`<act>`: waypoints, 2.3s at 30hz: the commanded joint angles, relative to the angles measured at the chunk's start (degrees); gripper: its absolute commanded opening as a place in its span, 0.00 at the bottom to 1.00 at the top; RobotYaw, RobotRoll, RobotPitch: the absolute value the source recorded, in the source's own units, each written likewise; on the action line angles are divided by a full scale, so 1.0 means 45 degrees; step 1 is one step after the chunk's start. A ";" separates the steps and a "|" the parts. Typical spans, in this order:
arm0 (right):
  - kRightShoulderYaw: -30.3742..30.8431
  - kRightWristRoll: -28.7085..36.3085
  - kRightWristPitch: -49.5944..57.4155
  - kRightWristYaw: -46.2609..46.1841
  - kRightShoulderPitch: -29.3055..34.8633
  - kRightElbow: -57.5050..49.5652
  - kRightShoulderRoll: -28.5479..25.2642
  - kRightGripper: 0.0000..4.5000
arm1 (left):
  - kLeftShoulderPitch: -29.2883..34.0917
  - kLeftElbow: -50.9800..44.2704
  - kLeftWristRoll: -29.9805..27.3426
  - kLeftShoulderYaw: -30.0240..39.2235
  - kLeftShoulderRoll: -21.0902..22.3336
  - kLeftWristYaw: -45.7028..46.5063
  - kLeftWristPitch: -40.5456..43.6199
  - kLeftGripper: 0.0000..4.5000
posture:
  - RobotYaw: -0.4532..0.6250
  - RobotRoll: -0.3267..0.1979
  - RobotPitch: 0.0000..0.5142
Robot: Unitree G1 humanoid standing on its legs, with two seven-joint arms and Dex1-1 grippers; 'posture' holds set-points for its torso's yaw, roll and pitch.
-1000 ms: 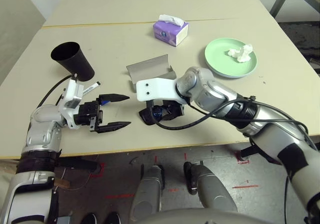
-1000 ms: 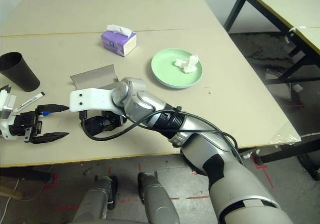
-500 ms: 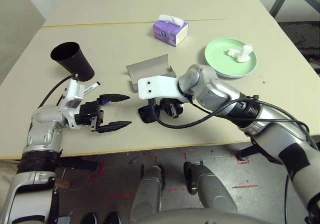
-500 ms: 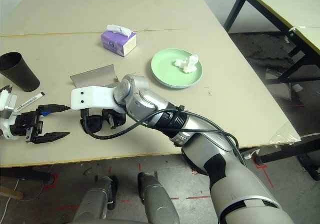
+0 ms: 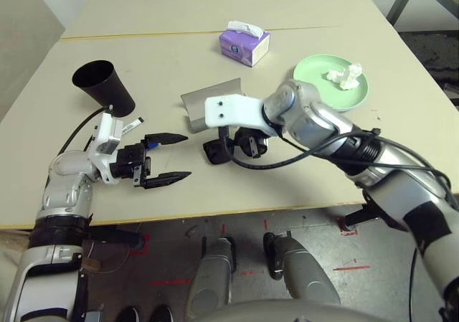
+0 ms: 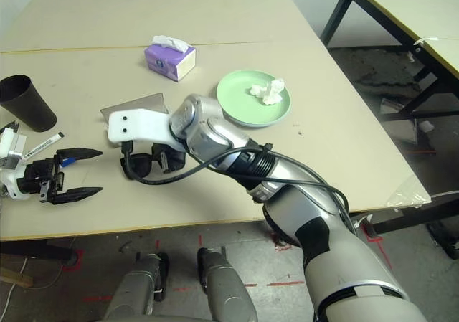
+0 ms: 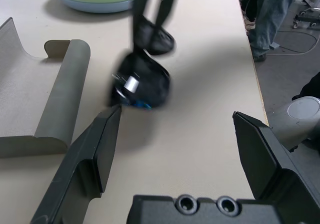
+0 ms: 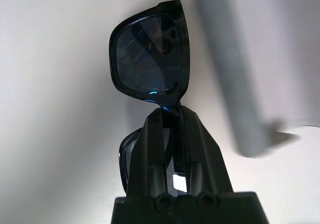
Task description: Organize and tidy the items on the table.
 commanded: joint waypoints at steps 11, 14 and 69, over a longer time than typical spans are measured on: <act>-0.1223 -0.0579 -0.5665 -0.2232 -0.1621 0.5947 0.2108 0.03 | -0.0162 0.0344 -0.0186 0.1066 0.0179 0.1480 0.0813 1.00 | 0.42 0.62 0.38; -0.1354 -0.0824 -0.7173 -0.2912 -0.1789 0.7271 0.2539 0.03 | 0.0091 0.0077 -0.0246 0.1378 0.0205 0.1773 0.0959 1.00 | 0.43 0.62 0.38; -0.2211 -0.3143 -1.2495 -0.6098 -0.2063 1.3048 0.3781 0.03 | 0.2875 -0.2025 -0.0550 0.2988 0.0461 0.3971 0.1501 1.00 | 0.52 0.62 0.45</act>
